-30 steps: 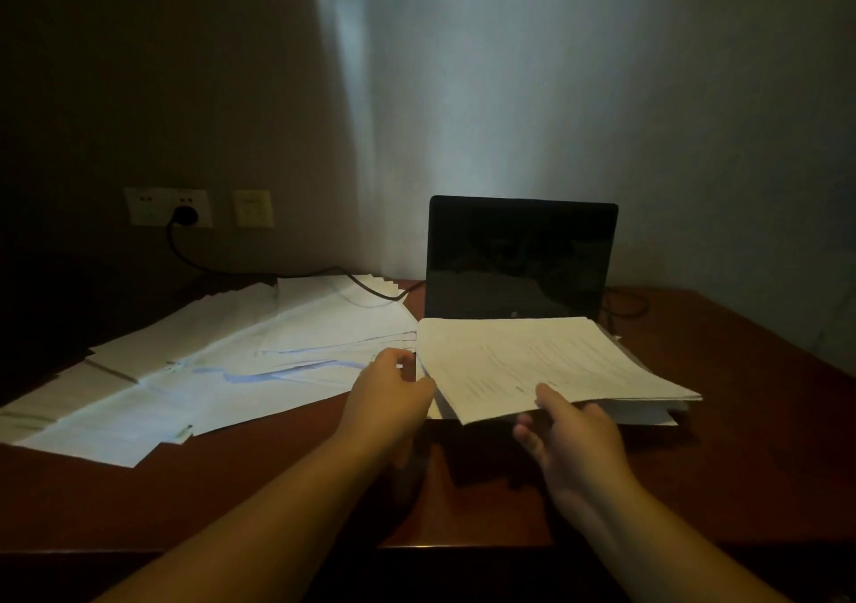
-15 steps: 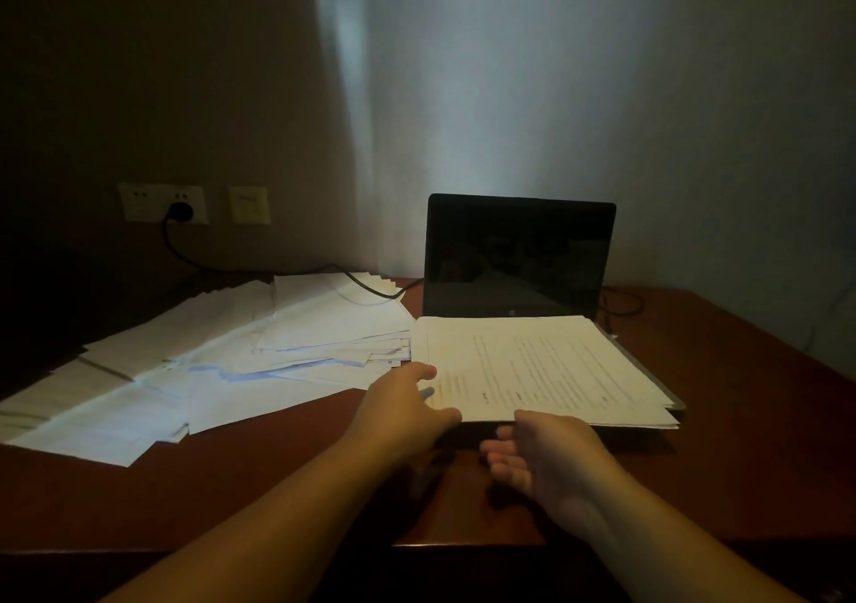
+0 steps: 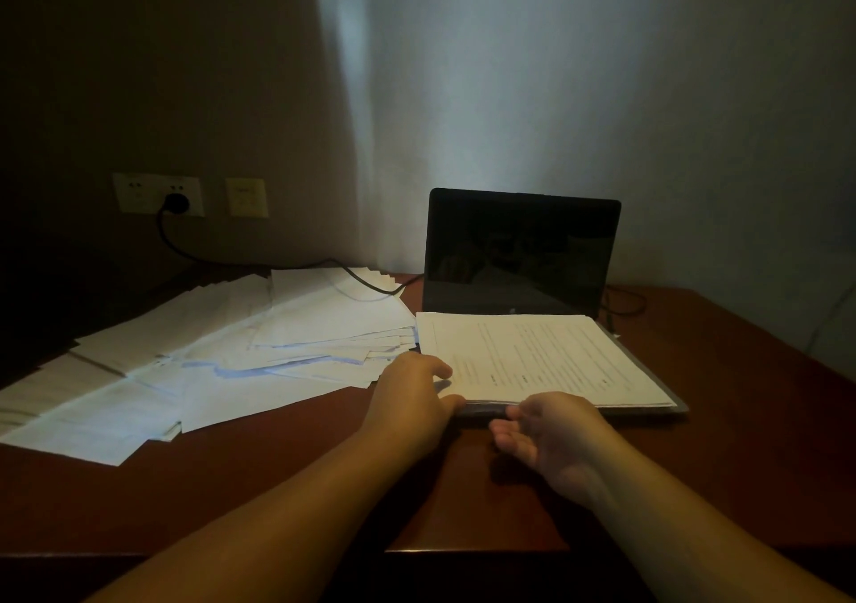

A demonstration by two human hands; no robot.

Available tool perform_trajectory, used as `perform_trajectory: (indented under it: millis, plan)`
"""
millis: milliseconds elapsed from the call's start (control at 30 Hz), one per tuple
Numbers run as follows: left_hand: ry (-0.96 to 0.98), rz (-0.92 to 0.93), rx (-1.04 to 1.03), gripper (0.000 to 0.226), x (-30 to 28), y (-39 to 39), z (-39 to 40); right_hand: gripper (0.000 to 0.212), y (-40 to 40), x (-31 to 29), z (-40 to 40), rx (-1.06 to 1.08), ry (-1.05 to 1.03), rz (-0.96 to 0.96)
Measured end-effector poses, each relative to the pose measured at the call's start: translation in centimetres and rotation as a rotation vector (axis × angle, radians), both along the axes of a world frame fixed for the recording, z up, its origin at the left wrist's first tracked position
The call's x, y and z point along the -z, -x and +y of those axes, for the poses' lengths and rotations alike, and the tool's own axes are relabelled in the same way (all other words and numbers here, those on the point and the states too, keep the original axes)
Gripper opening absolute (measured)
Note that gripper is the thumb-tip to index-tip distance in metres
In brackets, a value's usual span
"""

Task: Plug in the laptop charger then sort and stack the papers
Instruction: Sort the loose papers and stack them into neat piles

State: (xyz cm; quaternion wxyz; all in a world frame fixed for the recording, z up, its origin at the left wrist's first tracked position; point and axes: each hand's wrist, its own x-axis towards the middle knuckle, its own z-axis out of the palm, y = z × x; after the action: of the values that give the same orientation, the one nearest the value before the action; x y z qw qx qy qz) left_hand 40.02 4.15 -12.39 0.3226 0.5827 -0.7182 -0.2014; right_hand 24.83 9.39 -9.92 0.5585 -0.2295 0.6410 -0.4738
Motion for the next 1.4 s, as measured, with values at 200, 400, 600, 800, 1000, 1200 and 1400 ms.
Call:
perform_trajectory:
  millis: [200,400,600,800,1000,1200,1400]
  plan:
    - [0.036,-0.136,0.044,0.038,0.3,-0.2,-0.4,0.018,-0.3,-1.4,0.2,0.018,-0.012,-0.033]
    - [0.082,-0.182,0.093,0.038,0.4,-1.3,-0.5,0.015,-1.8,-0.7,0.7,-0.227,0.009,0.038]
    - [0.11,-0.23,0.017,0.033,-0.9,-5.4,-1.3,0.018,-5.4,-1.3,-1.2,-0.378,0.2,0.254]
    - [0.094,-0.263,-0.129,0.035,-1.7,-10.0,-3.5,0.012,-9.1,-2.2,-5.7,-0.436,0.304,0.404]
    - [0.141,-0.32,-0.221,0.037,-1.6,-13.7,-6.7,0.017,-11.7,-2.8,-11.3,-0.509,0.356,0.508]
    - [0.178,-0.362,-0.268,0.037,-1.4,-15.3,-10.0,0.015,-13.1,-2.2,-16.5,-0.569,0.455,0.698]
    - [0.163,-0.395,-0.269,0.04,-0.8,-15.4,-12.3,0.031,-13.7,-1.2,-20.7,-0.608,0.691,0.954]
